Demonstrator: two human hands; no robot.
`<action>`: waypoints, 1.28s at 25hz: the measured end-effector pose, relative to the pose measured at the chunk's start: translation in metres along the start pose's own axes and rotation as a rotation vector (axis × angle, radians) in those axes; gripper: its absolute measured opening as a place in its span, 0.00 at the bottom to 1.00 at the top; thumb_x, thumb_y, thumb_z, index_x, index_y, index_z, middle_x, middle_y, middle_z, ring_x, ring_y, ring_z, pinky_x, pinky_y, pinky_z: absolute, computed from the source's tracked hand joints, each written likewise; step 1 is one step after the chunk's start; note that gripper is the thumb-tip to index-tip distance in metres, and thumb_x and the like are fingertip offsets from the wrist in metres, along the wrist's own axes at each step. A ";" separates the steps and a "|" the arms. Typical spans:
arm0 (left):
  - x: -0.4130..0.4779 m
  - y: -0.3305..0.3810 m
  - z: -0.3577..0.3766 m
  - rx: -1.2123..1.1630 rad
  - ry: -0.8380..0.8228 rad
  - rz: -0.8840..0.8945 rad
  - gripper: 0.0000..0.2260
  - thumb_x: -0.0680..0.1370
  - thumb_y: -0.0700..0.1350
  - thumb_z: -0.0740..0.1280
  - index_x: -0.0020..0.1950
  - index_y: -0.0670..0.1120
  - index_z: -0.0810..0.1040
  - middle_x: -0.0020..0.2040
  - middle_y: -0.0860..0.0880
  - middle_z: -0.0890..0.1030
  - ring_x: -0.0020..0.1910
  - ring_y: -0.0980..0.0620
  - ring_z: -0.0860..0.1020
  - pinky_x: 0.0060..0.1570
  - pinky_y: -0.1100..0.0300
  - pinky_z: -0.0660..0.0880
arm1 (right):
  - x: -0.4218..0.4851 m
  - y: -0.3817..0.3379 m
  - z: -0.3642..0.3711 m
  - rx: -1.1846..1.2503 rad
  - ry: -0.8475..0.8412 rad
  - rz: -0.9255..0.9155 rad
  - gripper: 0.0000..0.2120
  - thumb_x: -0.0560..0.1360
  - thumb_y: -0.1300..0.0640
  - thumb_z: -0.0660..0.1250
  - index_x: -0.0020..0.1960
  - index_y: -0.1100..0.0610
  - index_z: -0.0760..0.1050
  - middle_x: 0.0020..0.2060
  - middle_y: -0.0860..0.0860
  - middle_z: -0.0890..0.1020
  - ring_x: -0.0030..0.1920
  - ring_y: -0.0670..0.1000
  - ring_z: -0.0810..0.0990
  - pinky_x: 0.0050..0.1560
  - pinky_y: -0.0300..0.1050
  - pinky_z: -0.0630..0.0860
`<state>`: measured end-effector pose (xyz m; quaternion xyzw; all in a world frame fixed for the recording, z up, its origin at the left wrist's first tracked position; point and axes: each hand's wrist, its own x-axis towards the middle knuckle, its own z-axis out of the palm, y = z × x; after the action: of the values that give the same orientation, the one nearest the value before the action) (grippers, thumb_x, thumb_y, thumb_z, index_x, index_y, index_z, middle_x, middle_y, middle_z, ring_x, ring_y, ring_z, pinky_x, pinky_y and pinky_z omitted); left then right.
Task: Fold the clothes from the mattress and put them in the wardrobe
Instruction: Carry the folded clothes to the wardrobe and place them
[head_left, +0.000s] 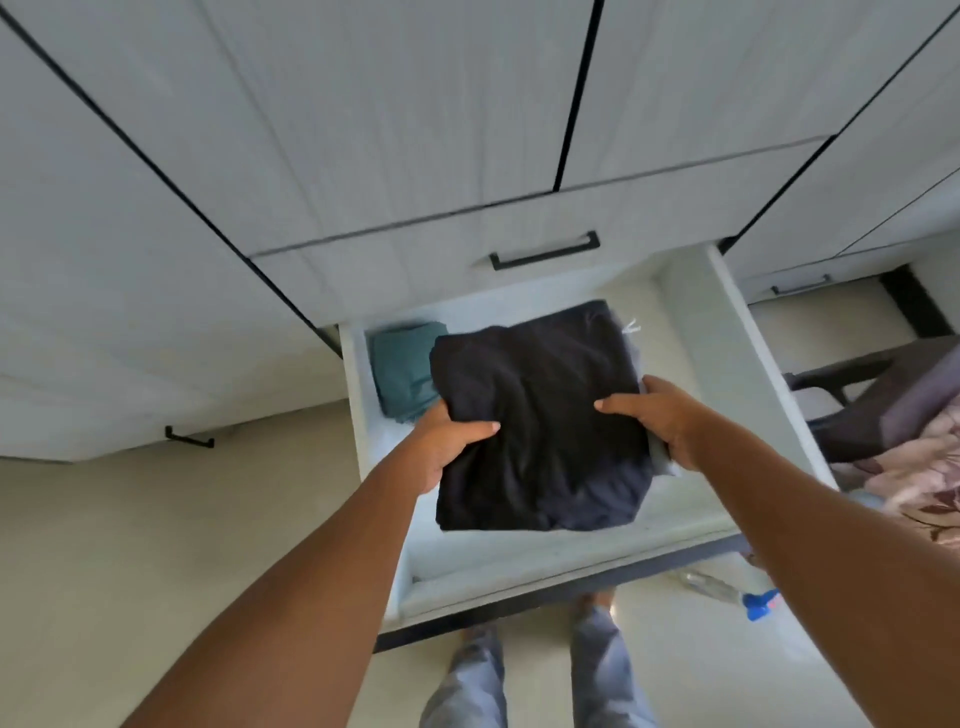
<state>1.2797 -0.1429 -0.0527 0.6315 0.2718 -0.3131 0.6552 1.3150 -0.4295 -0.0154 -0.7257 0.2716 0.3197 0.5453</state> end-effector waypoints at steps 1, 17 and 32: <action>0.032 -0.007 0.005 -0.006 0.021 -0.004 0.29 0.70 0.42 0.81 0.69 0.49 0.77 0.61 0.49 0.85 0.58 0.46 0.83 0.66 0.45 0.77 | 0.035 0.004 -0.002 0.001 -0.004 -0.005 0.21 0.70 0.56 0.80 0.60 0.59 0.77 0.54 0.58 0.85 0.52 0.59 0.84 0.57 0.57 0.81; 0.295 -0.086 0.021 0.059 0.411 -0.039 0.34 0.69 0.52 0.80 0.72 0.48 0.73 0.66 0.49 0.80 0.62 0.46 0.80 0.66 0.48 0.77 | 0.331 0.075 0.003 -0.118 -0.014 0.006 0.33 0.65 0.48 0.82 0.66 0.55 0.77 0.56 0.51 0.85 0.55 0.54 0.84 0.61 0.54 0.80; 0.045 -0.028 -0.005 1.257 0.517 0.362 0.41 0.77 0.58 0.72 0.80 0.37 0.60 0.78 0.37 0.66 0.77 0.37 0.65 0.72 0.46 0.68 | 0.072 -0.015 0.107 -1.302 0.220 -0.580 0.38 0.77 0.32 0.60 0.79 0.54 0.61 0.76 0.60 0.65 0.74 0.63 0.67 0.70 0.60 0.69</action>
<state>1.2886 -0.1409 -0.1054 0.9800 0.0771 -0.1366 0.1224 1.3548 -0.3254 -0.0825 -0.9744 -0.1244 0.1842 0.0346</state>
